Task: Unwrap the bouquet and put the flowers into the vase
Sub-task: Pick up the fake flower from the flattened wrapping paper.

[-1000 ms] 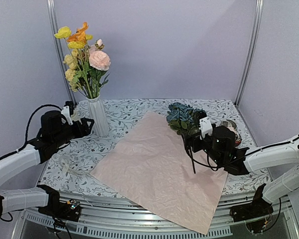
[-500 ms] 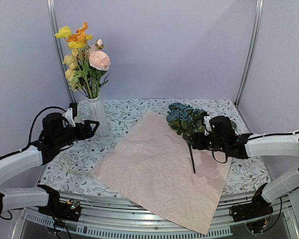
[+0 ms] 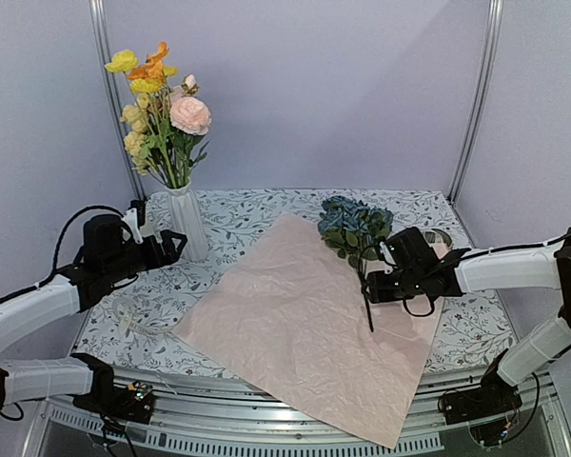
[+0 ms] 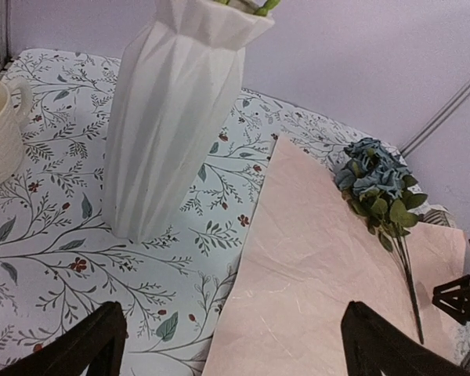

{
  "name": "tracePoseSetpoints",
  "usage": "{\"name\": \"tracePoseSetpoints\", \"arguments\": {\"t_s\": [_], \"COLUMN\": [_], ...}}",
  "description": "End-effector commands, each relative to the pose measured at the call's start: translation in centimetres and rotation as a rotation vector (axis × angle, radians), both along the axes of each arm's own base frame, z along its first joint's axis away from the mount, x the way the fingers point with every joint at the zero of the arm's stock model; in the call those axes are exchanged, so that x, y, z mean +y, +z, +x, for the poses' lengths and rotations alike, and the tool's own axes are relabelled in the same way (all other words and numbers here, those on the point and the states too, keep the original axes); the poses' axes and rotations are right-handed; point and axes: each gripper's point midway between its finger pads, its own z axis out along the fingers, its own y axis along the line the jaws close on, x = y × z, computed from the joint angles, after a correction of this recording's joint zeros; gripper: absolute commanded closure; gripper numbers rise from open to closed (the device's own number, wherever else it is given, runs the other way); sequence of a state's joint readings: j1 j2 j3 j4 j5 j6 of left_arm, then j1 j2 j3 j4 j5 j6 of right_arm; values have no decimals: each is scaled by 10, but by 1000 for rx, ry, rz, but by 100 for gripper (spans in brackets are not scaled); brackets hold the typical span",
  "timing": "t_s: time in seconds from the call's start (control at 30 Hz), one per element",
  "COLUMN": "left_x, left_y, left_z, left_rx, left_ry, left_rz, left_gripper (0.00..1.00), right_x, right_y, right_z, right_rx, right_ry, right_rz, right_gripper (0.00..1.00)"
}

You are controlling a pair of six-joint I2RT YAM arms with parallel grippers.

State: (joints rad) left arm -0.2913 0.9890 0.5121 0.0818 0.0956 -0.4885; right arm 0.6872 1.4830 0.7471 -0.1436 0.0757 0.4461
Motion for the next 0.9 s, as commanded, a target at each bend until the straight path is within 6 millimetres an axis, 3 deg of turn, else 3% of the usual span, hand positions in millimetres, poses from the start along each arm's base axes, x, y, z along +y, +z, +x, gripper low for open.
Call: {"name": "tracePoseSetpoints", "arguments": {"t_s": [0.0,0.2,0.53,0.87], "left_x": [1,-4,-6,-6], "left_y": [5,10,11,12], "left_z": [4,3,5,6], "left_rx": [8,-17,-16,-17], "left_ry": [7,-23,-33,-34], "left_rz": [-2,-10,-12,-11], "left_gripper": [2,2,2,3], "right_x": [3,2,2,1], "right_y": [-14,-31,-36,-45], "right_z": [-6,-9,-8,-3], "right_rx": [68,123,149,174], "right_ry": [8,12,10,3], "right_rz": [-8,-42,-74,-126], "right_gripper": [55,58,69,69]}}
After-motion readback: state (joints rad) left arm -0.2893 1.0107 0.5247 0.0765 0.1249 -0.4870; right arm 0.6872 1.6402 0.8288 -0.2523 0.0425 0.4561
